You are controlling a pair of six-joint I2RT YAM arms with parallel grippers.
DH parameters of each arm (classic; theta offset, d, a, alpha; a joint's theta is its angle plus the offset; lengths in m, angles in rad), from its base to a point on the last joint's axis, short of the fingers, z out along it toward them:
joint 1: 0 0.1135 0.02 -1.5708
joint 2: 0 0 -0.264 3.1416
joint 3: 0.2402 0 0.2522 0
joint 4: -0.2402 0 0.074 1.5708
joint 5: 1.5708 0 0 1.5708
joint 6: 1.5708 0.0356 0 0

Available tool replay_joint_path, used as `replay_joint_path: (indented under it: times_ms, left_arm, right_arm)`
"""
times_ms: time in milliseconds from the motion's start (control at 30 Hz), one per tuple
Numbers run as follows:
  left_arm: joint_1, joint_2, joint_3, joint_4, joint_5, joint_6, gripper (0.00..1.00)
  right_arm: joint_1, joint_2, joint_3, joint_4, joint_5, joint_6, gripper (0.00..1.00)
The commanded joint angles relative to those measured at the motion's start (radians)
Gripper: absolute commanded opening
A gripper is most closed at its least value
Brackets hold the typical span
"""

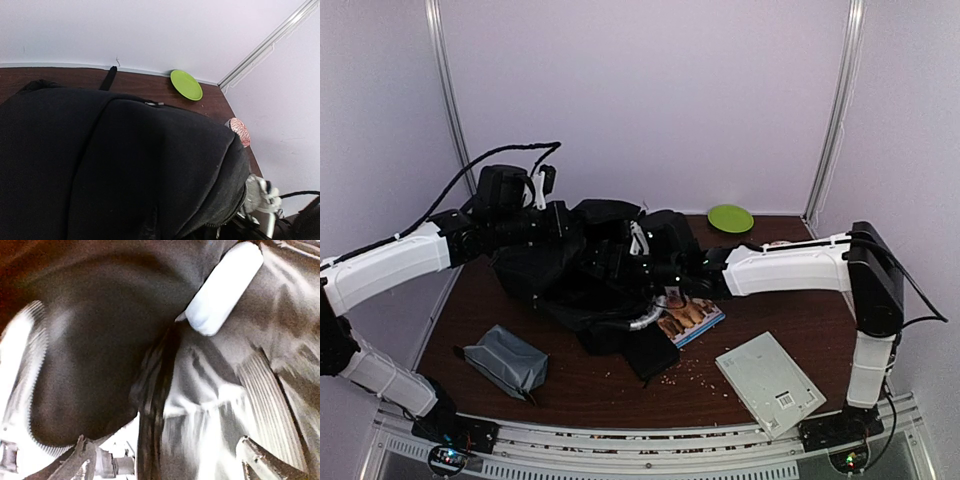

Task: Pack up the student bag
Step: Place the stationery in the student bag, then pick up the stationery from the center of the board.

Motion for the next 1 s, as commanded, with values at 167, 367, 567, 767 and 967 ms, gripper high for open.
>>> replay_joint_path:
  times_ms: [167,367,567,767,967]
  left_arm:
    - [0.06,0.065,0.069,0.054,-0.063,-0.029,0.0]
    - [0.062,0.027,0.054,0.005,-0.146,-0.012,0.0]
    - [0.097,-0.113,-0.065,-0.041,-0.256,-0.011,0.0]
    - [0.129,-0.197,-0.132,-0.086,-0.279,0.025,0.0]
    - [0.128,-0.231,-0.177,-0.107,-0.254,0.035,0.0]
  right_arm:
    - [0.005,-0.253,-0.149,-0.224,0.093,-0.205,0.96]
    - [-0.003,-0.468,-0.364,-0.229,0.313,-0.227,0.93]
    - [-0.055,-0.605,-0.58,-0.253,0.411,-0.215,0.88]
    - [-0.041,-0.55,-0.667,-0.189,0.298,-0.243,0.81]
    - [0.002,-0.393,-0.578,-0.182,0.235,-0.255,0.74]
